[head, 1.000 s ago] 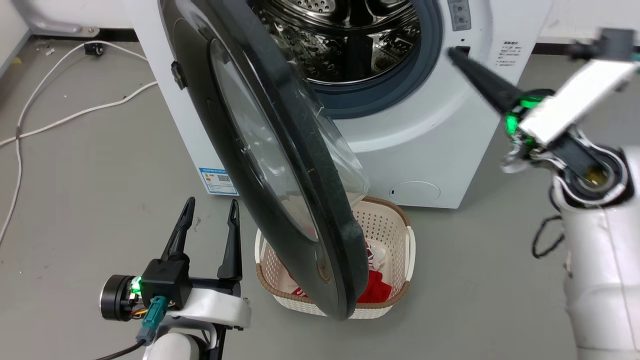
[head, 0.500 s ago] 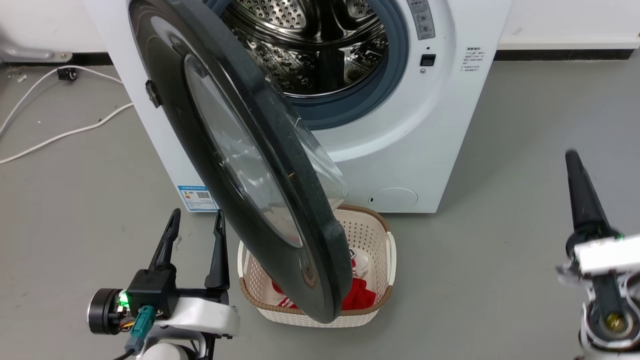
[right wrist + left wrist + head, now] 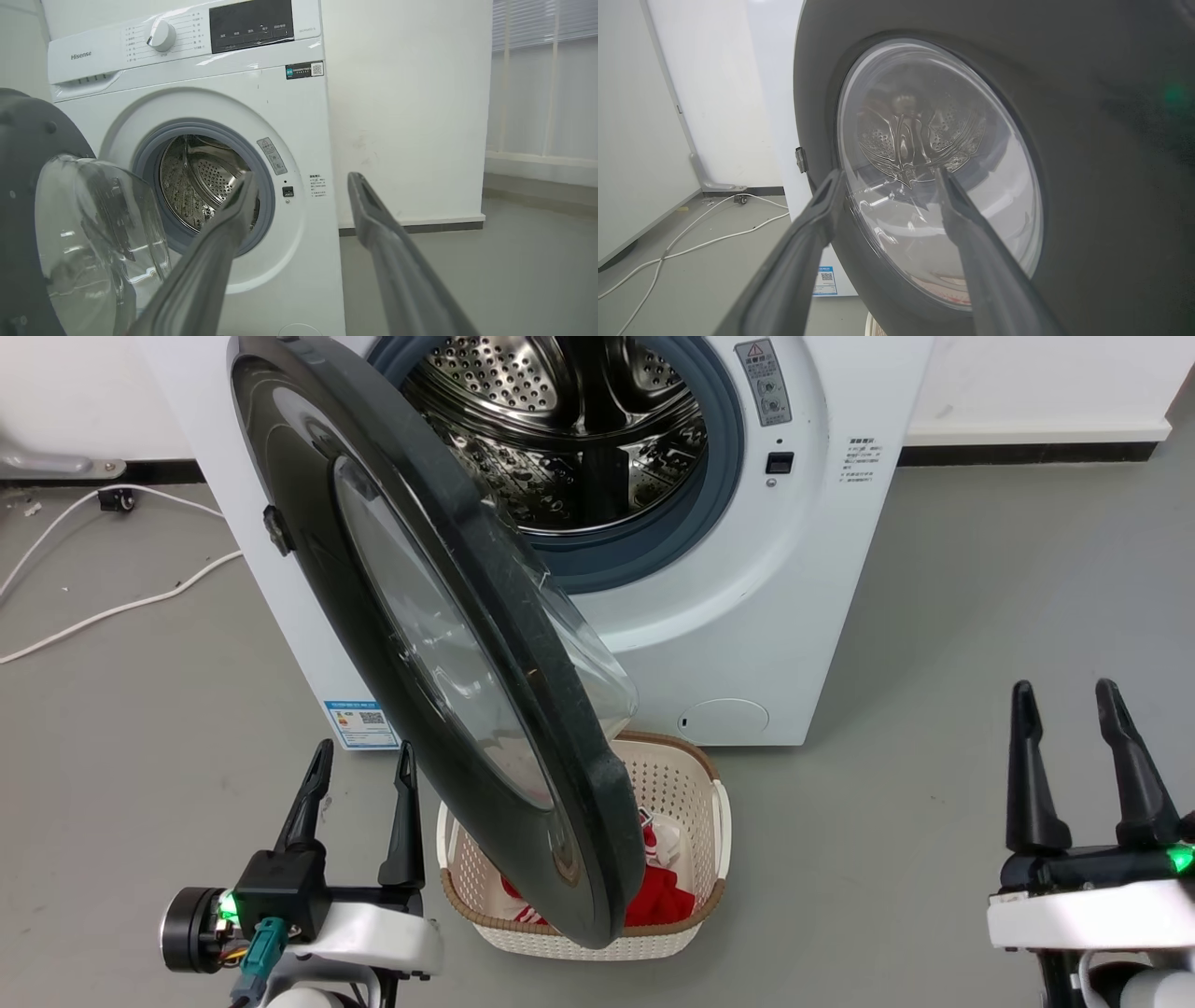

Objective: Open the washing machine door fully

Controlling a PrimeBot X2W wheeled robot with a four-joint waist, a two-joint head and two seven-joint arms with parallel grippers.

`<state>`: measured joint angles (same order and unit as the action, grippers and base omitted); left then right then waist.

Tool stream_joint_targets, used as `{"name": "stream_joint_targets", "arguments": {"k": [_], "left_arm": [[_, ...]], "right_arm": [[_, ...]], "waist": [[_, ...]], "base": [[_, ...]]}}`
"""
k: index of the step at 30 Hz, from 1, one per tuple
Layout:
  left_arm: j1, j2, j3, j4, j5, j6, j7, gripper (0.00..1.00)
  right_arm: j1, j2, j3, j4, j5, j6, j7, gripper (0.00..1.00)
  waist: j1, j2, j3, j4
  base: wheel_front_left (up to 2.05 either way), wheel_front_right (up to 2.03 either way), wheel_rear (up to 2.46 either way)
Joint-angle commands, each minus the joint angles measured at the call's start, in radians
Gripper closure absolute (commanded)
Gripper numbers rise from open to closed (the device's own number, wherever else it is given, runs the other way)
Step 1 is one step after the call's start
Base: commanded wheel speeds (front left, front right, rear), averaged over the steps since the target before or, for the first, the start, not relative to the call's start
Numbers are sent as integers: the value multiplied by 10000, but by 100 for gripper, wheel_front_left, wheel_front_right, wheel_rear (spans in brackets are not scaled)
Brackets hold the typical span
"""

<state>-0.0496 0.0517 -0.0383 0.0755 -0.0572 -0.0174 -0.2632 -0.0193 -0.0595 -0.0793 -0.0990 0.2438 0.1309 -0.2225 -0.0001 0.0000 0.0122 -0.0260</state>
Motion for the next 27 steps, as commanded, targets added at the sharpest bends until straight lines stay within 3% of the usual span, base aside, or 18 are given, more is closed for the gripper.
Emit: {"name": "stream_joint_targets", "arguments": {"k": [1,7,23,24,25,26,27], "left_arm": [[100,-9,2,9,32,-29,-22,0],[138,-10,-33,-12,91,-72,-22,0],[162,-13,-123,-73,137,-120,-22,0],[149,-14,-129,-111,149,-125,-24,6],[138,-14,-136,-157,177,-146,-24,20],[140,-14,-142,-203,191,-157,-22,100],[156,-14,-149,-227,185,-153,-22,100]], "right_arm": [[192,-11,94,-237,-512,-3,-90,0],[684,83,435,-288,-1992,-3,100,0],[546,108,407,989,-1412,-3,-216,0],[528,108,401,1007,-1376,-5,-230,0],[518,108,398,1027,-1346,-5,-232,0],[508,108,405,1048,-1339,-3,-241,0],[499,108,407,1071,-1310,-3,-252,0]], "waist": [[1,0,-39,12],[1,0,-93,55],[1,0,-46,63],[1,0,-47,64],[1,0,-51,64],[1,0,-47,62],[1,0,-45,65]], "base": [[0,0,0],[0,0,0],[0,0,0],[0,0,0],[0,0,0],[0,0,0],[0,0,0]]}}
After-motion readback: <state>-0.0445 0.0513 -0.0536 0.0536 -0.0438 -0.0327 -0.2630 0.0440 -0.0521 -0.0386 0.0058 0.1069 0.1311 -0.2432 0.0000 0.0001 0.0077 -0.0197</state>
